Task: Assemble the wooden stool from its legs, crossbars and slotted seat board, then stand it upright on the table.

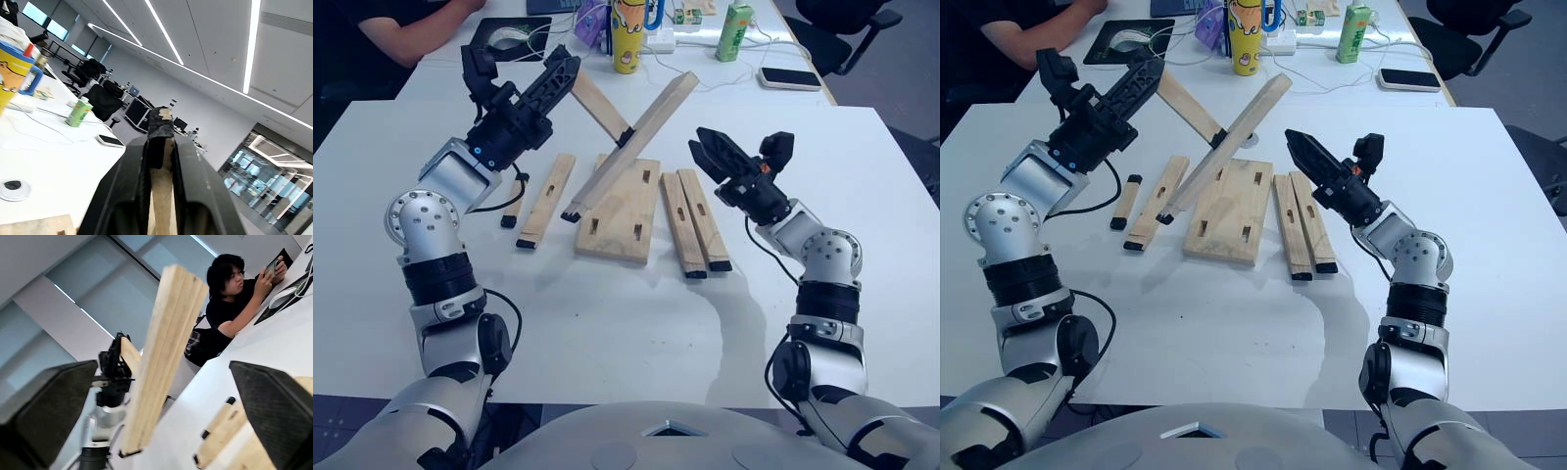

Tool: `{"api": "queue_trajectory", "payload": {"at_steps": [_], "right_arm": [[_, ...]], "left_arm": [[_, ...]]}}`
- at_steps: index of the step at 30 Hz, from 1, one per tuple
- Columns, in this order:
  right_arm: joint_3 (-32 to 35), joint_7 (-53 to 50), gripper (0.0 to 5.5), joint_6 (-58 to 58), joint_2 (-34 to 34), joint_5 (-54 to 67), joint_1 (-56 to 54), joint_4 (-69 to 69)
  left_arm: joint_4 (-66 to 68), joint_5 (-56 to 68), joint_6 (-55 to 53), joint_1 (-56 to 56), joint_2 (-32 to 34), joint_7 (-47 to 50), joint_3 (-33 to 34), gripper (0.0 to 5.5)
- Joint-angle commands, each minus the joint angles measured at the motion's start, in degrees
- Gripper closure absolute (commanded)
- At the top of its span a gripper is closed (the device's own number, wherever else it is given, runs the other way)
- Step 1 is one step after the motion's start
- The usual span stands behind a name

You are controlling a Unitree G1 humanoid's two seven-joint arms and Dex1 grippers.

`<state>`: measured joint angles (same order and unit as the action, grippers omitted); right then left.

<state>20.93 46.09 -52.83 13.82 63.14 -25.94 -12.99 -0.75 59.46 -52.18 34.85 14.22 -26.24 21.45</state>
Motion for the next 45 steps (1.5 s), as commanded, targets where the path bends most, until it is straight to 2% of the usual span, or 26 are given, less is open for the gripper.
{"api": "queue_trajectory", "payload": {"at_steps": [1,10,18,30,38,39,45], "right_arm": [[1.96,-2.06,0.44,-2.27,-1.79,4.40,-1.06,0.38],[-0.95,-1.16,0.44,-1.07,-2.22,2.46,-1.35,0.32],[-0.26,-0.55,0.44,-1.02,-2.35,3.72,-3.05,-1.01],[-0.50,4.07,2.13,-6.27,-0.76,6.52,-1.86,0.39],[-1.07,4.27,3.39,-5.98,-0.55,4.72,-1.32,0.11],[-1.12,4.34,3.46,-5.87,-0.47,4.50,-1.26,0.08],[-1.10,4.11,3.46,-4.92,0.02,3.63,-1.07,-0.85]], "left_arm": [[0.66,1.91,-0.97,0.20,-0.04,-0.01,-0.23,5.06],[1.10,5.29,-2.15,0.09,-1.64,0.83,-0.74,5.06],[0.92,7.94,-4.38,-1.07,-1.80,0.72,-1.48,5.06],[5.05,9.37,-6.31,-0.31,-0.37,0.03,-0.75,5.06],[3.01,6.49,-4.70,-1.27,0.95,-2.08,-3.47,5.06],[2.63,5.98,-4.37,-1.42,1.11,-2.38,-3.89,4.70],[1.10,8.19,-5.05,-2.20,1.06,-3.05,-2.90,3.85]]}}
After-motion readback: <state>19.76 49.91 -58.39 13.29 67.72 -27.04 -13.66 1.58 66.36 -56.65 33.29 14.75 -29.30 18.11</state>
